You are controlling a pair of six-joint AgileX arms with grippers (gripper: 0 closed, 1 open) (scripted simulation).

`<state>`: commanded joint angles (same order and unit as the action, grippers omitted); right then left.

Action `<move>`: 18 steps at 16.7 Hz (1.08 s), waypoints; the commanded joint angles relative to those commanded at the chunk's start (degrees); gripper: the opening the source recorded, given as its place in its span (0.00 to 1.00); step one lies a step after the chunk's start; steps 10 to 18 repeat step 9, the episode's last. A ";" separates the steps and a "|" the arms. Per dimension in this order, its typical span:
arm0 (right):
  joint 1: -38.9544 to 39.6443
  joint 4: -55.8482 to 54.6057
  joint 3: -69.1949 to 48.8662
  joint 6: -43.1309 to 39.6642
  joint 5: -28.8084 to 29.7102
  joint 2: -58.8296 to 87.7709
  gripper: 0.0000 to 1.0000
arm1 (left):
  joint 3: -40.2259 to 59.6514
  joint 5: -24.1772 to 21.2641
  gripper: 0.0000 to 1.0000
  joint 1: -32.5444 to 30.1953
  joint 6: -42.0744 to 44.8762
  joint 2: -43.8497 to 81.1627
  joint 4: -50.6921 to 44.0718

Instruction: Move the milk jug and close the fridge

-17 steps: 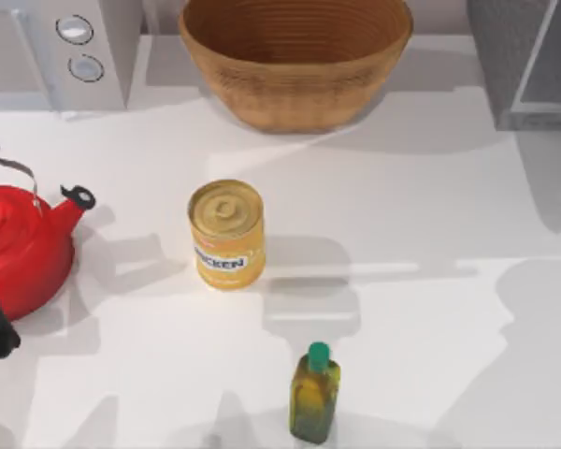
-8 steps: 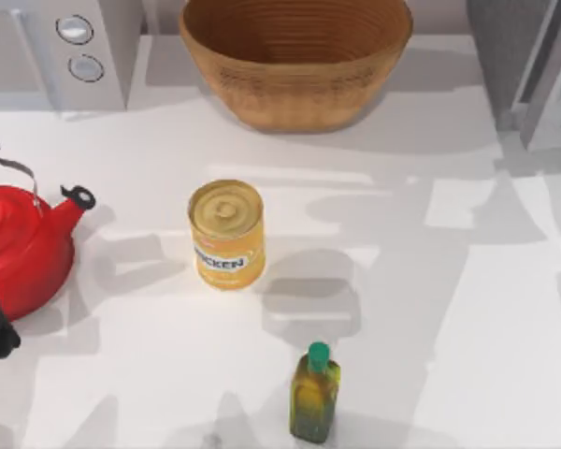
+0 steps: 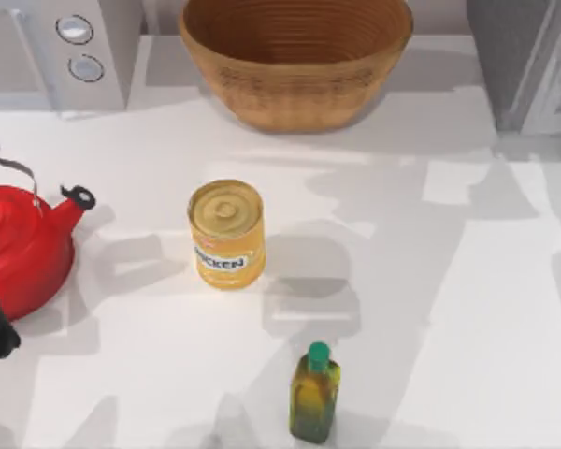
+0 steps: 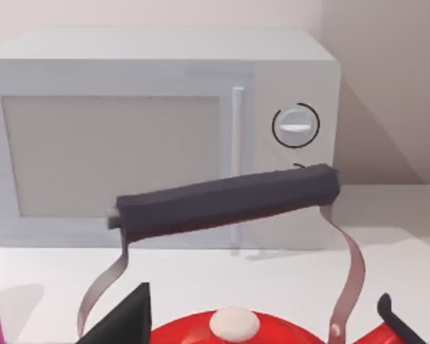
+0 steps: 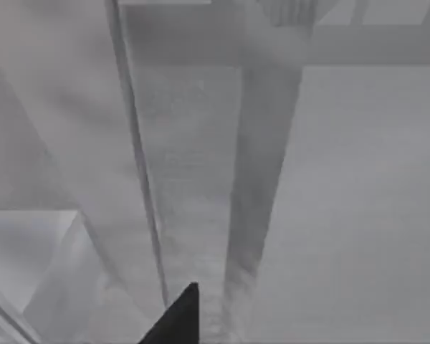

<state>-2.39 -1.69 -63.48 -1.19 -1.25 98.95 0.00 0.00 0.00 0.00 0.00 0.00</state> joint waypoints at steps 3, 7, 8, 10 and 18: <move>0.01 1.87 -9.06 0.09 0.14 6.99 1.00 | 0.00 0.00 1.00 0.00 0.00 0.00 0.00; 0.11 3.82 -18.00 0.24 0.24 13.73 1.00 | 0.00 0.00 1.00 0.00 0.00 0.00 0.00; 0.12 3.98 -18.84 0.23 0.26 14.45 1.00 | 0.00 0.00 1.00 0.00 0.00 0.00 0.00; 0.12 4.01 -19.07 0.22 0.26 14.65 1.00 | 0.00 0.00 1.00 0.00 0.00 0.00 0.00; 0.12 4.01 -19.07 0.22 0.26 14.65 1.00 | 0.00 0.00 1.00 0.00 0.00 0.00 0.00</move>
